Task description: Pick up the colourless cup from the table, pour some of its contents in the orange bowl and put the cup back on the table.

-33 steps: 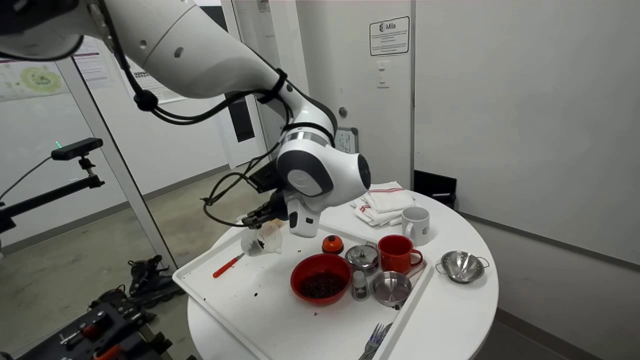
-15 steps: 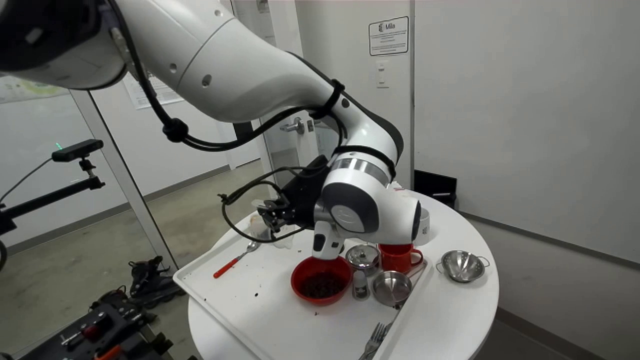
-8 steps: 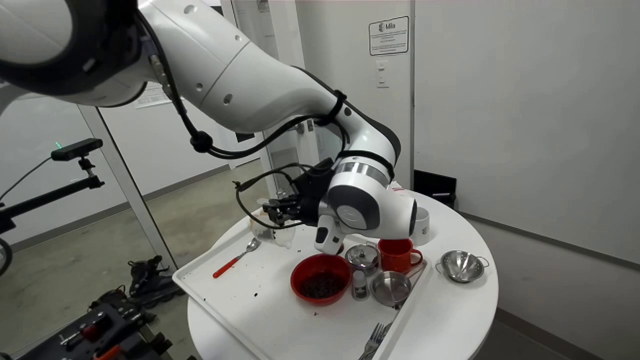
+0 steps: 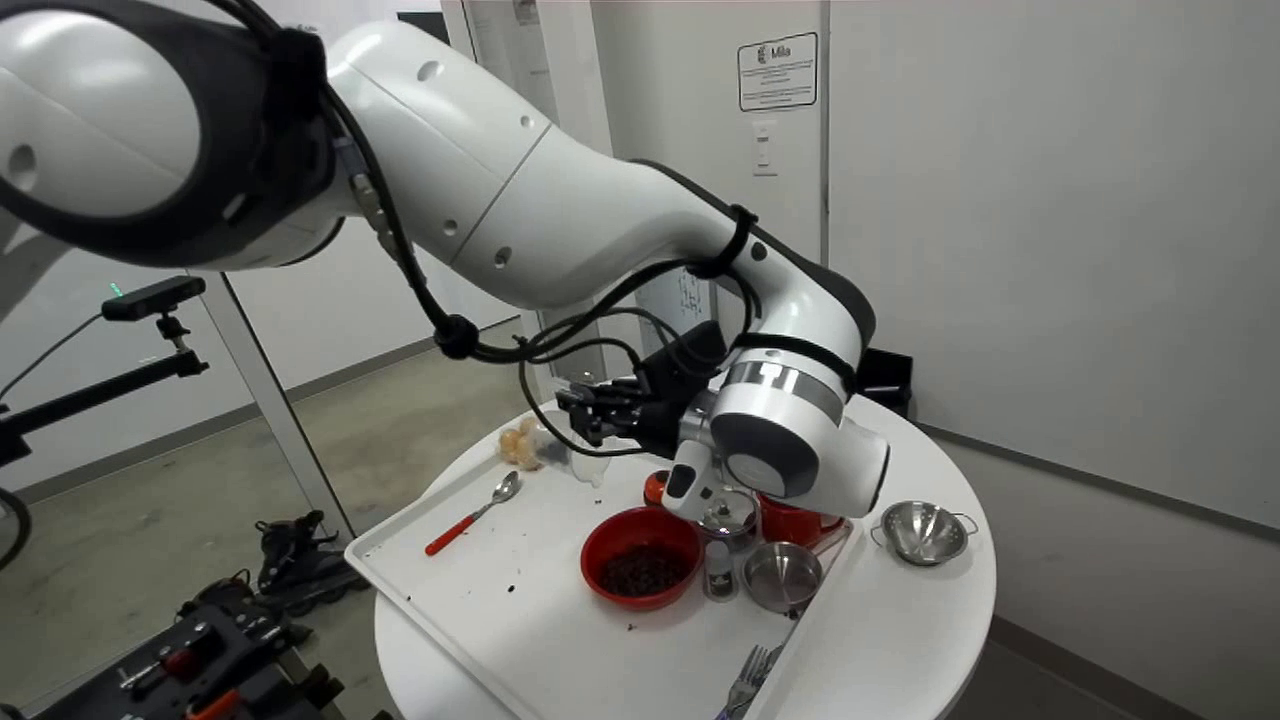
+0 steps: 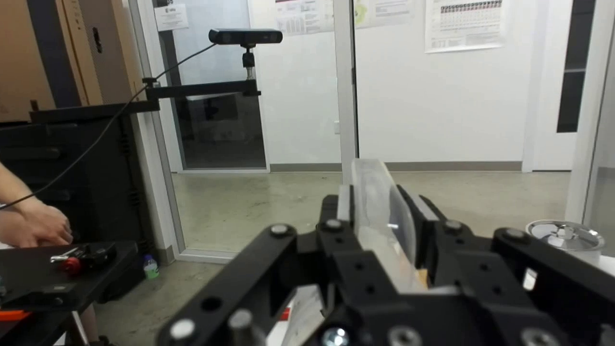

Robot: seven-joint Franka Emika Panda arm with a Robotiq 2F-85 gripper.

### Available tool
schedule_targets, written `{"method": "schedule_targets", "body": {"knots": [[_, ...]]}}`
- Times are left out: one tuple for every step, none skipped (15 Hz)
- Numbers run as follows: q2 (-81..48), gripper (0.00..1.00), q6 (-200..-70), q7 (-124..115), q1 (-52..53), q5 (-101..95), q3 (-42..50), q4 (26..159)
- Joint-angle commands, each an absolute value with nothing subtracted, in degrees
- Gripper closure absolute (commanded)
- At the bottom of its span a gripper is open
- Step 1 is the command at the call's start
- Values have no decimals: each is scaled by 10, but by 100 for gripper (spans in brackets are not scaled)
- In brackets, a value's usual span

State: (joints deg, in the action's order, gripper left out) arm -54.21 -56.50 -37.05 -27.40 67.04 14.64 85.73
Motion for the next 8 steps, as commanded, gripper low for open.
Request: {"method": "schedule_targets", "body": {"knots": [[-579,91,-508,-402,-305,718,140,811],[-584,91,-500,-413,-309,731,140,808],[-590,91,-492,-422,-313,742,139,804],[-594,91,-488,-432,-316,754,138,802],[-597,91,-484,-439,-318,763,138,800],[-601,91,-481,-446,-320,772,137,798],[-604,91,-478,-452,-321,780,136,797],[-606,91,-476,-459,-322,787,135,795]]}}
